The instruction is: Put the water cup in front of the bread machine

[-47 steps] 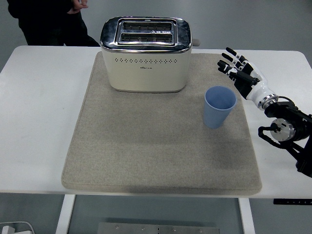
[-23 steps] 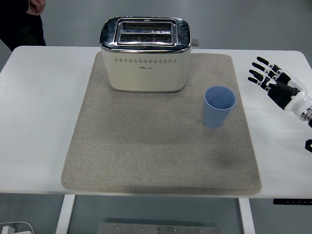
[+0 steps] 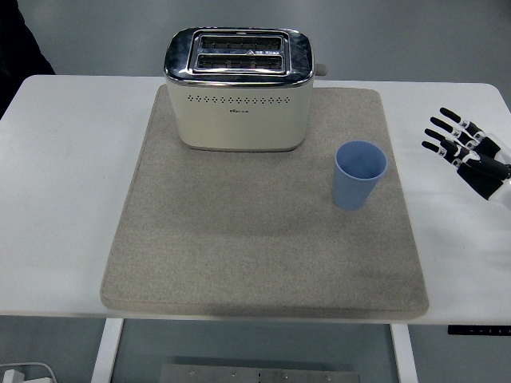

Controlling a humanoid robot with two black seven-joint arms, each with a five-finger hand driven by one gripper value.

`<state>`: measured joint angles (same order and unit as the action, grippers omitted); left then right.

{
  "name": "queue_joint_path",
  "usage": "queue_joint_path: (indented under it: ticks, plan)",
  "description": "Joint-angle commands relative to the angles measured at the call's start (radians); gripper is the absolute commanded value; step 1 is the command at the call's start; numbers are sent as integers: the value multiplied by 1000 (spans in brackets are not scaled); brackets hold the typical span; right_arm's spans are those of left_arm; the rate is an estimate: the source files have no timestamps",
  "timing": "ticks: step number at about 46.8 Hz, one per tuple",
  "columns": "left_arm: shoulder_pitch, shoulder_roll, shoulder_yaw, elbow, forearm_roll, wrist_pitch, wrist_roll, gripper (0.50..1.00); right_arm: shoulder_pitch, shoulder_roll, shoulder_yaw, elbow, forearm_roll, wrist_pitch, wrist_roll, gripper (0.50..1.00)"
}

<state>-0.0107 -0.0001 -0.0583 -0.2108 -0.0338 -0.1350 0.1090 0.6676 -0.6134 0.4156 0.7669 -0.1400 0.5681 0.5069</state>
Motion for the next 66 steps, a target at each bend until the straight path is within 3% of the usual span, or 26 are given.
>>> queue_joint_path:
  ticks: [1, 9, 16, 40, 54, 66]
  plan:
    - [0, 0, 0, -1, 0, 0, 0, 1000, -16, -5, 2, 29, -33, -5, 4, 913]
    - [0, 0, 0, -2, 3, 0, 0, 1000, -36, -29, 2, 91, -85, -19, 16, 913]
    - [0, 0, 0, -1, 2, 0, 0, 1000, -49, -31, 2, 130, -164, -74, 44, 913]
    - [0, 0, 0, -1, 2, 0, 0, 1000, -98, -40, 2, 291, -360, -335, 85, 913]
    - [0, 0, 0, 1, 2, 0, 0, 1000, -102, -31, -8, 330, -368, -407, 85, 913]
    - [0, 0, 0, -1, 2, 0, 0, 1000, -109, -9, -8, 342, -397, -432, 81, 913]
